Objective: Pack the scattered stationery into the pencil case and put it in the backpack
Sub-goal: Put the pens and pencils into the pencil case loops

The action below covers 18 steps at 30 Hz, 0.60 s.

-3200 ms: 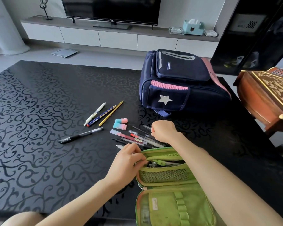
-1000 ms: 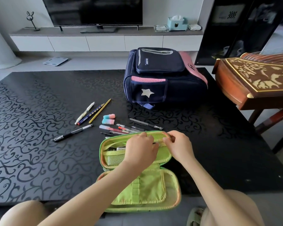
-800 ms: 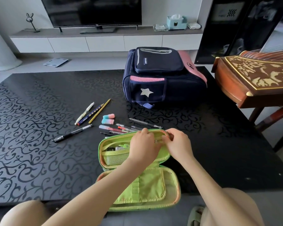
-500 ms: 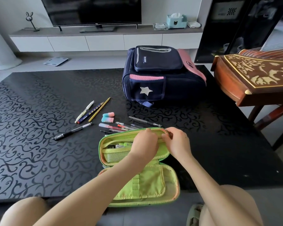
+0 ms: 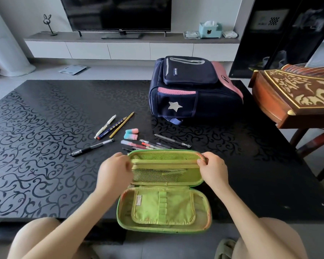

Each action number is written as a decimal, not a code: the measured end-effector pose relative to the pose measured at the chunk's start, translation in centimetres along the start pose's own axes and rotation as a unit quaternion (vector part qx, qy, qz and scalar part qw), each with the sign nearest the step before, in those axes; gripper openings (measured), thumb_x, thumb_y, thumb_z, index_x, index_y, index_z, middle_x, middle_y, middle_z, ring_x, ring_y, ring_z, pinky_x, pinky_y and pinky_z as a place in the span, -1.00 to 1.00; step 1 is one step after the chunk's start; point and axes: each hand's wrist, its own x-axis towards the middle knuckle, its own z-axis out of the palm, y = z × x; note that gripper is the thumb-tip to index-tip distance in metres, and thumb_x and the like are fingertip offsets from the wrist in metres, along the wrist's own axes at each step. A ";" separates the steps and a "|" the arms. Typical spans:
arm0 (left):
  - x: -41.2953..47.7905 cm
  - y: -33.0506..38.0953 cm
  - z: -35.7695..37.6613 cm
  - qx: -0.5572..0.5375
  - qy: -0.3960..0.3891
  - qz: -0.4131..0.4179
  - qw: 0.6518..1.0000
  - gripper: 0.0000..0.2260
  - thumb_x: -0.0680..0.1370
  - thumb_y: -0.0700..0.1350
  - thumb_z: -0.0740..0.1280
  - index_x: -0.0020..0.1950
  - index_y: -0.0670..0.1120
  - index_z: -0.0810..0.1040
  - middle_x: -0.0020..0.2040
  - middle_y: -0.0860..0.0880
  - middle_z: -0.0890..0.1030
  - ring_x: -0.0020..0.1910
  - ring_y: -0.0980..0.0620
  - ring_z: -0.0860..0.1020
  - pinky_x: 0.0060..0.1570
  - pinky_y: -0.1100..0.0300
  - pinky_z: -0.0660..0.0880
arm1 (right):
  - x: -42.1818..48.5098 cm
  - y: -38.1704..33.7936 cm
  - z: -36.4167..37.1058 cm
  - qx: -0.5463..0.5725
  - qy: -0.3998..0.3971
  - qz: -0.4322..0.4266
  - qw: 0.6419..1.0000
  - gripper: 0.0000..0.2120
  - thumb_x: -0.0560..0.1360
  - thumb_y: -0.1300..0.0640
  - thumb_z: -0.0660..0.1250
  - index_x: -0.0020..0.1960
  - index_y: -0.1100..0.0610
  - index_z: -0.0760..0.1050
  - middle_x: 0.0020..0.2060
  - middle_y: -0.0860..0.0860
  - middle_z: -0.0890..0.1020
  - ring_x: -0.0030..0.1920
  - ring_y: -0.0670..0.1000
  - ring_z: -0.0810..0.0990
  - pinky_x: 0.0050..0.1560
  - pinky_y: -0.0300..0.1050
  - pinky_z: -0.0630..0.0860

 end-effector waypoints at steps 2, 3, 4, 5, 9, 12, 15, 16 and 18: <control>0.3 -1.8 -0.5 -0.008 -0.007 -0.010 1.000 -0.86 0.45 -0.19 0.32 -0.28 -0.18 0.61 -0.24 -0.05 0.57 -0.28 -0.09 0.51 -0.32 0.13 0.43 | -0.2 0.1 0.1 -0.011 -0.012 -0.002 1.000 -0.87 0.55 0.11 0.26 0.04 0.10 0.53 -0.17 0.01 0.63 -0.19 0.05 0.57 -0.24 -0.11 0.46; 0.4 -2.3 -0.5 -0.011 -0.020 0.001 1.000 -0.86 0.46 -0.18 0.33 -0.26 -0.18 0.61 -0.23 -0.05 0.58 -0.27 -0.08 0.52 -0.32 0.15 0.42 | -0.3 0.1 0.1 -0.025 -0.021 -0.006 0.999 -0.87 0.55 0.10 0.25 0.05 0.09 0.53 -0.17 0.00 0.63 -0.18 0.05 0.57 -0.24 -0.10 0.48; 0.5 -2.6 -0.4 -0.015 -0.034 0.019 0.999 -0.87 0.48 -0.17 0.33 -0.23 -0.16 0.62 -0.21 -0.03 0.57 -0.26 -0.07 0.53 -0.32 0.18 0.38 | -0.4 -0.1 0.1 -0.054 -0.028 -0.014 0.998 -0.85 0.55 0.10 0.24 0.07 0.09 0.52 -0.15 0.00 0.63 -0.16 0.06 0.58 -0.22 -0.10 0.48; 0.6 -2.8 -0.3 -0.021 -0.043 0.038 0.998 -0.89 0.49 -0.17 0.33 -0.18 -0.14 0.63 -0.20 -0.01 0.56 -0.24 -0.06 0.53 -0.30 0.20 0.36 | -0.5 -0.3 -0.1 -0.092 -0.027 -0.027 0.995 -0.83 0.56 0.09 0.24 0.12 0.08 0.51 -0.10 0.00 0.63 -0.12 0.06 0.57 -0.20 -0.10 0.47; 1.9 -3.5 -0.2 -0.059 -0.028 0.064 0.996 -0.87 0.49 -0.19 0.32 0.00 -0.07 0.61 -0.10 -0.04 0.57 -0.19 -0.07 0.55 -0.23 0.15 0.46 | 0.9 -2.5 -0.1 -0.163 0.057 -0.128 0.977 -0.75 0.55 0.07 0.25 0.20 0.11 0.52 0.02 0.03 0.62 0.06 0.10 0.52 -0.05 -0.06 0.45; 2.8 -4.0 0.0 -0.072 -0.014 0.058 0.996 -0.84 0.49 -0.24 0.29 -0.03 -0.07 0.62 -0.11 -0.05 0.58 -0.21 -0.09 0.56 -0.19 0.09 0.51 | 3.7 -5.0 1.4 -0.199 -0.007 -0.139 0.970 -0.81 0.56 0.06 0.23 -0.02 0.10 0.60 -0.07 0.01 0.65 0.02 0.10 0.54 -0.12 -0.09 0.44; 2.8 -4.6 0.0 -0.088 -0.003 0.050 0.995 -0.86 0.49 -0.25 0.31 -0.06 -0.07 0.63 -0.13 -0.03 0.59 -0.26 -0.07 0.56 -0.22 0.09 0.52 | 6.9 -6.8 3.3 -0.270 -0.133 -0.087 0.950 -0.85 0.51 0.07 0.32 -0.06 0.12 0.60 -0.11 0.04 0.66 -0.05 0.09 0.59 -0.19 -0.14 0.45; 2.7 -4.9 0.0 -0.094 -0.001 0.044 0.995 -0.86 0.49 -0.25 0.32 -0.07 -0.08 0.64 -0.14 -0.01 0.58 -0.28 -0.05 0.56 -0.23 0.14 0.50 | 7.7 -7.2 3.8 -0.275 -0.163 -0.072 0.945 -0.86 0.49 0.08 0.34 -0.05 0.13 0.59 -0.11 0.05 0.66 -0.07 0.09 0.60 -0.18 -0.14 0.47; 2.3 -5.4 -0.1 -0.104 0.001 0.035 0.994 -0.87 0.48 -0.25 0.33 -0.08 -0.08 0.64 -0.17 0.03 0.55 -0.31 -0.01 0.53 -0.27 0.22 0.41 | 9.0 -7.5 4.2 -0.276 -0.203 -0.062 0.937 -0.83 0.44 0.08 0.38 -0.03 0.14 0.58 -0.10 0.04 0.65 -0.07 0.10 0.61 -0.13 -0.12 0.50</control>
